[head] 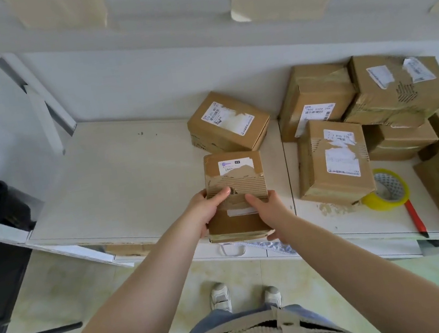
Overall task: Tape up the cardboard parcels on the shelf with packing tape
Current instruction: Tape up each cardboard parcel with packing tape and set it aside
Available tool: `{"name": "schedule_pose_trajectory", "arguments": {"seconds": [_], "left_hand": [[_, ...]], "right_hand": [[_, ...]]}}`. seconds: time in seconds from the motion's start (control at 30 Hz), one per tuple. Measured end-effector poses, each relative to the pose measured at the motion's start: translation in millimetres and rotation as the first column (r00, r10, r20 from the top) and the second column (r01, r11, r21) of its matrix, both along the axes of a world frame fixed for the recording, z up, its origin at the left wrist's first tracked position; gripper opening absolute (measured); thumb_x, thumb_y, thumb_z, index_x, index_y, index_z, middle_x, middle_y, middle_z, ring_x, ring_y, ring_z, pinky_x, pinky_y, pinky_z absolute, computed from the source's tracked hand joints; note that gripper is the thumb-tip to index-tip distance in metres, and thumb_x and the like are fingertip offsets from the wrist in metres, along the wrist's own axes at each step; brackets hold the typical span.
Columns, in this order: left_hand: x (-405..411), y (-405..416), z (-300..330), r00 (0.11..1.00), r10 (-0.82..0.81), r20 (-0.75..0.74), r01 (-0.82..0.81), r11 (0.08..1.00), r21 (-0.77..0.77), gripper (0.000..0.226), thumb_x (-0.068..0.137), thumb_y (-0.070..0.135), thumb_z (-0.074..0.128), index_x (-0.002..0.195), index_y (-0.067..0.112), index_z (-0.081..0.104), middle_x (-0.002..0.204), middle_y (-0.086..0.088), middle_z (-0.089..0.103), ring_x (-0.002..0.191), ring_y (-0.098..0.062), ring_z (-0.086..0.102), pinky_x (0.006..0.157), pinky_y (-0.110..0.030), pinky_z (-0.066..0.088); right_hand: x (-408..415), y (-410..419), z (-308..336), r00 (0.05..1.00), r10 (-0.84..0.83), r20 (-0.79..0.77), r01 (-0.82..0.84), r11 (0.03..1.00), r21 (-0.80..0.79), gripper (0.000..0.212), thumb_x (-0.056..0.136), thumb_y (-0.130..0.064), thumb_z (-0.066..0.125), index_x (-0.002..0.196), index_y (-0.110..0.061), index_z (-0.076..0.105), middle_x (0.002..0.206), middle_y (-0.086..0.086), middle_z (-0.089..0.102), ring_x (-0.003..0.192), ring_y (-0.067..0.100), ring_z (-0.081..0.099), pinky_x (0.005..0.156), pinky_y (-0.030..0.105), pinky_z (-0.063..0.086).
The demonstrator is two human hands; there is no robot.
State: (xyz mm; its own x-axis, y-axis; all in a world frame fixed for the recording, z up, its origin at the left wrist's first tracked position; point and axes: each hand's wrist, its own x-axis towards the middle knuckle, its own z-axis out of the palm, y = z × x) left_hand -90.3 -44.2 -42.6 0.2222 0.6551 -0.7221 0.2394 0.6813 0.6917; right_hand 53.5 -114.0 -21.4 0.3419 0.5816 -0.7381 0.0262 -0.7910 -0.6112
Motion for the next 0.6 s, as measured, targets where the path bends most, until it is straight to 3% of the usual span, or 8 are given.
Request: {"name": "schedule_pose_trajectory", "arguments": {"seconds": [0.1, 0.17, 0.33, 0.6], "left_hand": [[8.7, 3.9, -10.0, 0.999, -0.019, -0.031, 0.020, 0.999, 0.037, 0.054, 0.086, 0.038, 0.074, 0.130, 0.011, 0.059, 0.116, -0.010, 0.069, 0.098, -0.025, 0.068, 0.074, -0.032, 0.057], [13.4, 5.3, -13.0, 1.000, -0.011, -0.027, 0.012, 0.999, 0.042, 0.051, 0.088, 0.036, 0.073, 0.129, 0.010, 0.059, 0.117, -0.012, 0.069, 0.099, -0.027, 0.068, 0.075, -0.033, 0.057], [22.3, 10.4, -18.7, 0.999, 0.001, -0.055, 0.003, 0.997, 0.072, 0.049, 0.091, 0.039, 0.069, 0.130, 0.010, 0.059, 0.121, -0.013, 0.068, 0.104, -0.029, 0.065, 0.088, -0.039, 0.054], [25.2, 11.5, -16.4, 0.994, -0.018, -0.111, 0.023, 0.999, 0.048, 0.054, 0.097, 0.051, 0.053, 0.134, 0.012, 0.052, 0.122, -0.005, 0.063, 0.101, -0.022, 0.059, 0.079, -0.033, 0.047]], "right_hand": [[5.8, 8.7, 1.3, 0.999, -0.033, -0.031, 0.032, 0.999, -0.013, 0.058, 0.095, -0.052, 0.052, 0.138, -0.016, 0.036, 0.117, 0.005, 0.048, 0.103, 0.025, 0.046, 0.084, 0.044, 0.042], [8.6, 13.0, -4.3, 0.999, -0.035, 0.008, 0.035, 0.999, -0.013, 0.062, 0.093, -0.053, 0.057, 0.135, -0.012, 0.037, 0.122, 0.006, 0.051, 0.101, 0.024, 0.046, 0.083, 0.041, 0.042], [7.2, 20.1, -12.1, 0.989, 0.023, 0.144, -0.017, 0.999, -0.041, 0.066, 0.090, -0.058, 0.058, 0.129, -0.009, 0.036, 0.125, 0.013, 0.054, 0.108, 0.032, 0.055, 0.093, 0.051, 0.049], [11.5, 21.2, -13.2, 0.991, 0.030, 0.127, -0.026, 0.999, -0.034, 0.068, 0.091, -0.058, 0.056, 0.132, -0.009, 0.034, 0.128, 0.012, 0.053, 0.114, 0.031, 0.054, 0.094, 0.049, 0.048]]}}
